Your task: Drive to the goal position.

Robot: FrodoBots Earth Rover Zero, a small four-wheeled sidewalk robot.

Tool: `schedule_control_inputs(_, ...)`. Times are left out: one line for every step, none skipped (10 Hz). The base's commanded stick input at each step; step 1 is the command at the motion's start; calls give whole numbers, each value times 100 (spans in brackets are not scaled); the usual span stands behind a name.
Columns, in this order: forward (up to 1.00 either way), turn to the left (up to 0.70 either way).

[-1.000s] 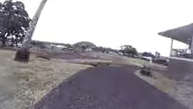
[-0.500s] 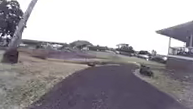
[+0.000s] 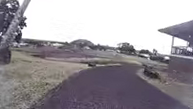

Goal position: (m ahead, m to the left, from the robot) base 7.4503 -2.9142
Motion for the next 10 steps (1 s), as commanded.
schedule_control_inputs(85, 0)
schedule_control_inputs(85, 0)
schedule_control_inputs(85, 0)
schedule_control_inputs(85, -23)
schedule_control_inputs(85, -32)
schedule_control_inputs(85, -33)
schedule_control_inputs(85, -34)
schedule_control_inputs(85, -34)
schedule_control_inputs(85, -34)
schedule_control_inputs(85, -34)
